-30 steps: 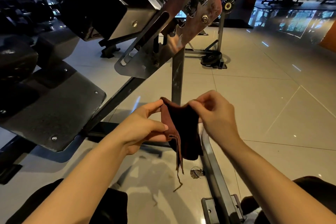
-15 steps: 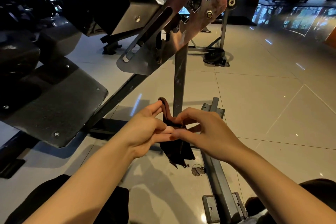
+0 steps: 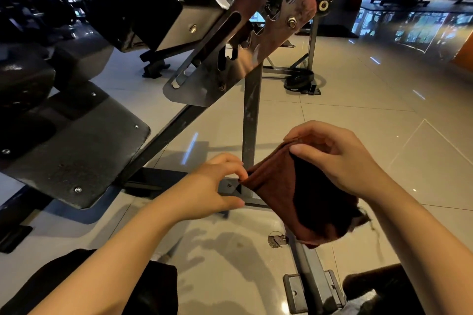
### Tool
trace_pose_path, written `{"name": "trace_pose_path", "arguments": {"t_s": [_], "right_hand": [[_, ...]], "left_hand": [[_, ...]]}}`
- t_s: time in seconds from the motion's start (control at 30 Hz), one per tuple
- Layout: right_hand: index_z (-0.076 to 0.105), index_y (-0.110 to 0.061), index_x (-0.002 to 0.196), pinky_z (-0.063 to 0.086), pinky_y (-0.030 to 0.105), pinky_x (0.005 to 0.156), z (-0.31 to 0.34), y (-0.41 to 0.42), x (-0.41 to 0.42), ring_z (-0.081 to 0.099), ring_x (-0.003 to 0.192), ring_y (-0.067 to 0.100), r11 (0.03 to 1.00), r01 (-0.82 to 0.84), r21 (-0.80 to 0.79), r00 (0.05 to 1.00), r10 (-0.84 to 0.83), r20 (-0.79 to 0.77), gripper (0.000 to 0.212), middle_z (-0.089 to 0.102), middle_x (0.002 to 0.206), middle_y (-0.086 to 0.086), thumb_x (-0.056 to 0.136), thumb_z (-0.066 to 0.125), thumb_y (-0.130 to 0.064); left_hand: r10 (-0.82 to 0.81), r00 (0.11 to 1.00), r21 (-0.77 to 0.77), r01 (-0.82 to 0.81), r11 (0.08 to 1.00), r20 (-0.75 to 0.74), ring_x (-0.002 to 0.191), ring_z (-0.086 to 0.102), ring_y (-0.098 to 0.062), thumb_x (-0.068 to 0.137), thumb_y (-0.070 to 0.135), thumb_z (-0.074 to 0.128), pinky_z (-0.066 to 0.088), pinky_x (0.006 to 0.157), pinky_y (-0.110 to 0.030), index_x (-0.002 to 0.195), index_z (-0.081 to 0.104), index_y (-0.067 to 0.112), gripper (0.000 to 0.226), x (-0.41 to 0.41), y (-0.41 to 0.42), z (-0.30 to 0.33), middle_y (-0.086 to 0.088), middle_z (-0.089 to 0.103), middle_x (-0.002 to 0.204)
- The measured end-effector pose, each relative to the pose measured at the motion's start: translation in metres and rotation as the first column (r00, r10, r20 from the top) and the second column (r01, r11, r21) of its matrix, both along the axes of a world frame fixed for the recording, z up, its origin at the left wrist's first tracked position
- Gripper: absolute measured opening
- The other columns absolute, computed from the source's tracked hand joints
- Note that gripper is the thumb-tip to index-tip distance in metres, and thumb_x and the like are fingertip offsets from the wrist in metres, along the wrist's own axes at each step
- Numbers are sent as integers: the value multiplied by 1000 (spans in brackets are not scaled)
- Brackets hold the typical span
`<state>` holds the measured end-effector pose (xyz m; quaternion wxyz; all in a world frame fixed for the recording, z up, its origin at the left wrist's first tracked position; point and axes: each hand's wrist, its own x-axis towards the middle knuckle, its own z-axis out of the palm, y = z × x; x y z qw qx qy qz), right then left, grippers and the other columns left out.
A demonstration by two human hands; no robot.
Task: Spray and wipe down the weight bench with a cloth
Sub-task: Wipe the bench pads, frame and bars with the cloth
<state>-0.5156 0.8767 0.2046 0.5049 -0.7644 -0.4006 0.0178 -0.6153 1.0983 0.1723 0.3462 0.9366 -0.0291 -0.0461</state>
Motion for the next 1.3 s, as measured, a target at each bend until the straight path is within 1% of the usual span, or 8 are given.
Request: {"name": "trace_pose_path", "arguments": {"t_s": [0.27, 0.47, 0.57, 0.7, 0.8, 1.0, 1.13, 1.3], "right_hand": [[69, -28, 95, 57, 23, 78, -10, -15, 6, 67, 87, 4, 981, 73, -181, 996, -79, -28, 12, 71, 87, -10, 84, 69, -23], [62, -26, 106, 45, 19, 72, -22, -2, 5, 56, 80, 5, 866, 245, -436, 932, -85, 353, 18, 62, 91, -11, 94, 53, -37], [59, -23, 101, 46, 11, 64, -18, 7, 4, 54, 75, 4, 914, 270, -303, 913, -144, 381, 8, 54, 100, -10, 97, 52, -26], [59, -19, 93, 57, 27, 50, -2, 22, -10, 67, 54, 19, 967, 212, 141, 976, -204, -72, 15, 65, 82, 3, 99, 50, -8], [59, -25, 95, 58, 26, 56, 7, 35, -19, 71, 62, 21, 905, 242, 349, 969, -208, -132, 19, 67, 88, -5, 99, 48, -11], [53, -48, 91, 59, 34, 68, 48, 73, -29, 71, 76, 21, 788, 148, 598, 938, -303, 167, 49, 63, 94, -5, 95, 54, 1], [65, -14, 92, 44, 17, 92, 71, 109, -25, 54, 106, 13, 903, 80, 423, 687, -357, 633, 22, 55, 112, 1, 91, 43, -11], [61, -2, 119, 36, 9, 102, 76, 147, -30, 49, 115, 19, 944, 138, 300, 548, -325, 771, 36, 48, 127, 7, 103, 38, -24]], "left_hand": [[172, 973, -350, -108, 930, 155, 91, 68, -5, 72, 13, 82, 50, 86, -22, 67, 64, 18, 20, -2, 3, 15, 7, 73, 86], [317, 913, -540, -136, 830, 257, 63, 63, -17, 69, 21, 76, 54, 61, -23, 77, 59, 13, 21, 0, 1, 23, 3, 63, 70], [356, 885, -537, -151, 830, 302, 60, 59, -4, 80, 11, 73, 52, 63, -20, 83, 59, 20, 17, 0, -2, 26, 13, 61, 68], [435, 805, -394, -277, 876, 403, 83, 63, -7, 81, 22, 74, 56, 80, -30, 93, 67, 40, 22, -1, -2, 32, 11, 66, 89], [457, 786, -452, -257, 854, 416, 88, 66, -10, 84, 22, 70, 57, 82, -35, 90, 71, 29, 9, -3, -4, 51, 10, 70, 87], [683, 569, -741, -180, 647, 458, 78, 68, -12, 81, 15, 73, 55, 72, -27, 83, 72, 20, 6, -2, 11, 87, 4, 72, 79], [759, 456, -787, -179, 590, 465, 67, 63, -2, 82, 15, 71, 46, 55, -12, 79, 70, 23, 9, 6, 37, 99, 10, 69, 73], [772, 266, -733, -248, 634, 578, 65, 58, 0, 86, 24, 67, 46, 58, -8, 86, 63, 36, 13, 1, 70, 115, 12, 64, 82]]}}
